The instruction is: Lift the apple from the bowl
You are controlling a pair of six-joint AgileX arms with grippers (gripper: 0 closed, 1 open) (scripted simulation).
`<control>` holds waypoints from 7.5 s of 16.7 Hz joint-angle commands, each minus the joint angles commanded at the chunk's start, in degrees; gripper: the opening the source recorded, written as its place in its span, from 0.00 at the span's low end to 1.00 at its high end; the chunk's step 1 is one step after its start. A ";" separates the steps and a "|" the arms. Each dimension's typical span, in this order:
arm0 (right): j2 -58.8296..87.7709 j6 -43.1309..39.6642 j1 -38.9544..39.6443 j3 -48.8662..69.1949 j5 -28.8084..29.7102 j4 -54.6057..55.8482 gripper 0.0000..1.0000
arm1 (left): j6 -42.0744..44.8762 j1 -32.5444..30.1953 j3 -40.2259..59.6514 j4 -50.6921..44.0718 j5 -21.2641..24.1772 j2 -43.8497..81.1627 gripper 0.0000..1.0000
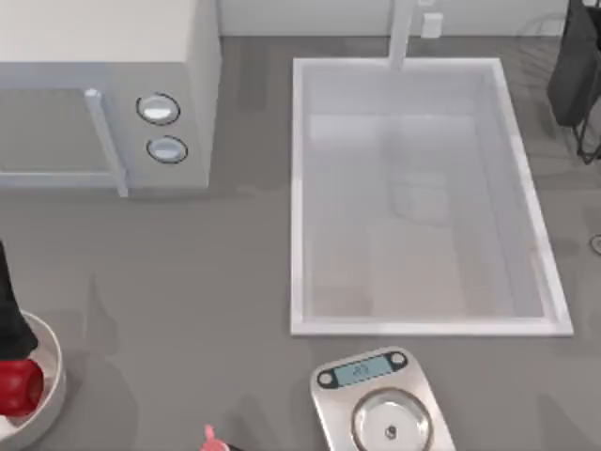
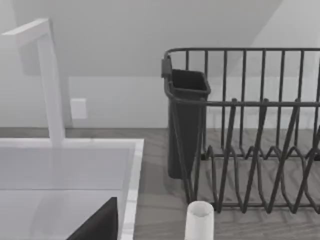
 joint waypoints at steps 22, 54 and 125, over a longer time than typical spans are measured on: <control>0.00 0.00 0.00 0.00 0.00 0.00 1.00 | 0.00 0.00 0.00 0.00 0.00 0.00 1.00; 0.00 0.00 0.00 0.00 0.00 0.00 1.00 | -1.15 -1.91 48.49 -60.24 0.02 78.46 1.00; 0.00 0.00 0.00 0.00 0.00 0.00 1.00 | -24.31 -25.66 92.32 -85.23 -0.37 96.43 0.00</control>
